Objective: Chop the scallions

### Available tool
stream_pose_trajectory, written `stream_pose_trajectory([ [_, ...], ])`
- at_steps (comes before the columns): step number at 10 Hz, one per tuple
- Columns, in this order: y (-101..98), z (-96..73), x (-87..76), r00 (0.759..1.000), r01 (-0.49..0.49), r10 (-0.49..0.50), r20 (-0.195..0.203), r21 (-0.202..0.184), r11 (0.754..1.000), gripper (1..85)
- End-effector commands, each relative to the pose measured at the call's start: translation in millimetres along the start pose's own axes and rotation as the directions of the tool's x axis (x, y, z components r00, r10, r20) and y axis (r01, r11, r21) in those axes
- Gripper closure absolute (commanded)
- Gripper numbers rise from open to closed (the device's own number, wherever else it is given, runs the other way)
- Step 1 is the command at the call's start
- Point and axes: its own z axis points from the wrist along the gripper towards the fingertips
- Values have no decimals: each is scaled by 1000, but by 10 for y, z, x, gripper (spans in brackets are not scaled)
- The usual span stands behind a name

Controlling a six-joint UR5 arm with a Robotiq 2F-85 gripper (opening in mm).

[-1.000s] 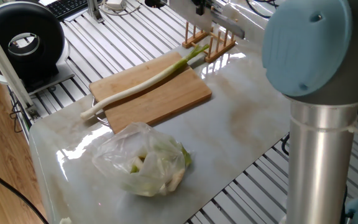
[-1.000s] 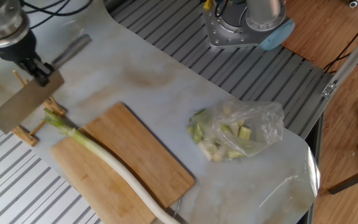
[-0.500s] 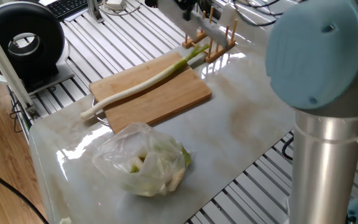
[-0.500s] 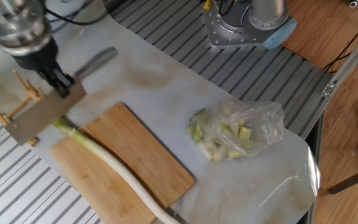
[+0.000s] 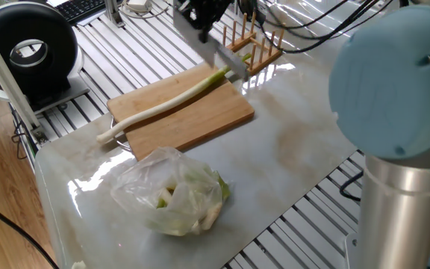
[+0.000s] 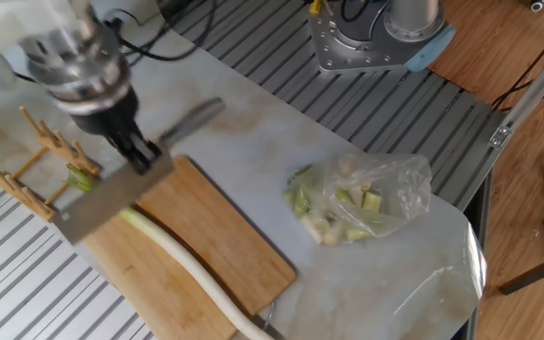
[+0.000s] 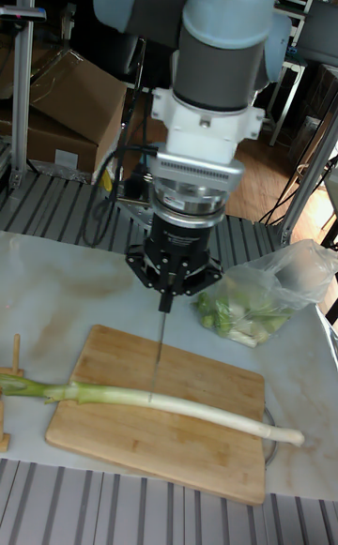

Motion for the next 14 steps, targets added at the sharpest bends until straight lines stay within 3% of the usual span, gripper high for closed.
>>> stream_pose_trajectory([
  [1, 348, 192, -33, 1000, -12, 12, 5, -39, 999, 843],
  [4, 378, 535, -105, 1000, -3, 3, 1, 10, 1000, 843],
  [6, 504, 683, -96, 1000, -10, 10, 20, -13, 1000, 843],
  [7, 468, 730, -98, 1000, -2, 2, 28, 6, 1000, 843],
  [8, 445, 760, -41, 999, 22, -22, 23, 23, 1000, 843],
  [9, 493, 769, -4, 999, 31, -32, 28, 12, 999, 843],
  [10, 607, 768, -4, 999, 29, -28, 29, -31, 999, 843],
  [11, 566, 789, 14, 1000, 21, -21, 18, -15, 1000, 843],
  [12, 624, 789, 32, 1000, -21, 22, 10, -36, 999, 843],
  [14, 551, 789, -6, 999, -42, 42, 18, -13, 999, 843],
])
